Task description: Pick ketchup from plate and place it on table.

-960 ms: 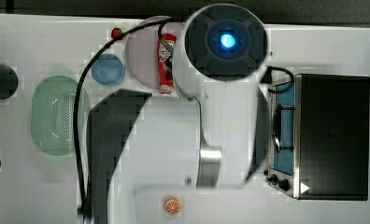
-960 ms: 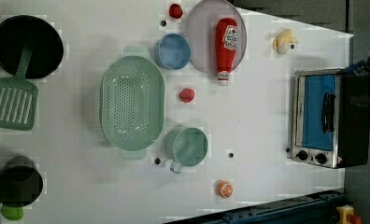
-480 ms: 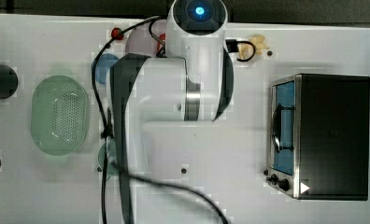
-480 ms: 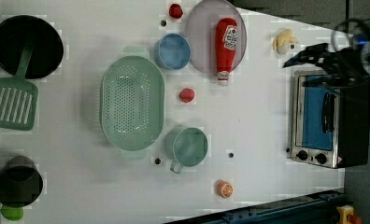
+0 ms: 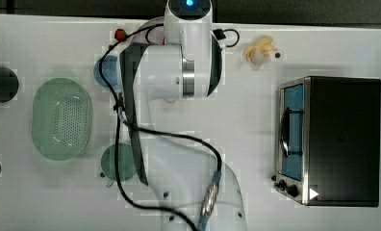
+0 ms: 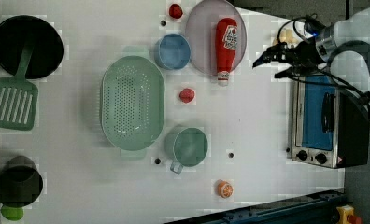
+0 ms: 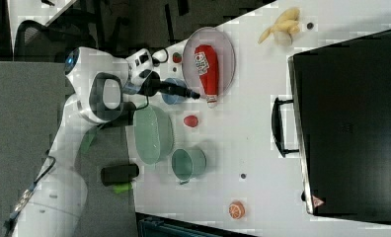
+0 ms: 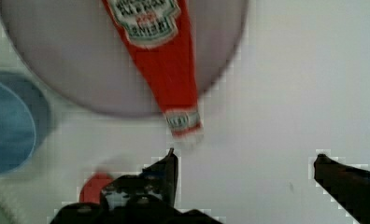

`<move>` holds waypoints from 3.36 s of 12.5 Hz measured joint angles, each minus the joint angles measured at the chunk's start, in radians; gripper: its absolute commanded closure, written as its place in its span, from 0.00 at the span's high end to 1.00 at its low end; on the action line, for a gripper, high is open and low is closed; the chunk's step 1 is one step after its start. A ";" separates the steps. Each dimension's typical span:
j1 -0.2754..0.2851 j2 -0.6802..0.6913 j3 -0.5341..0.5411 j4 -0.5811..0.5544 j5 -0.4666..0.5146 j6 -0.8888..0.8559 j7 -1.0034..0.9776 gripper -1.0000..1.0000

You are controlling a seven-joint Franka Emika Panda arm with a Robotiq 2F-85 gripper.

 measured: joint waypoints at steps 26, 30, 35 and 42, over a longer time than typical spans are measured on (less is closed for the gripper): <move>0.075 0.328 -0.007 0.113 -0.133 0.447 -0.094 0.60; 0.076 0.295 -0.005 0.115 -0.132 0.343 -0.094 0.60; 0.062 0.104 -0.009 0.112 -0.124 0.168 -0.094 0.60; -0.054 -0.337 -0.002 -0.140 0.004 0.178 -0.094 0.60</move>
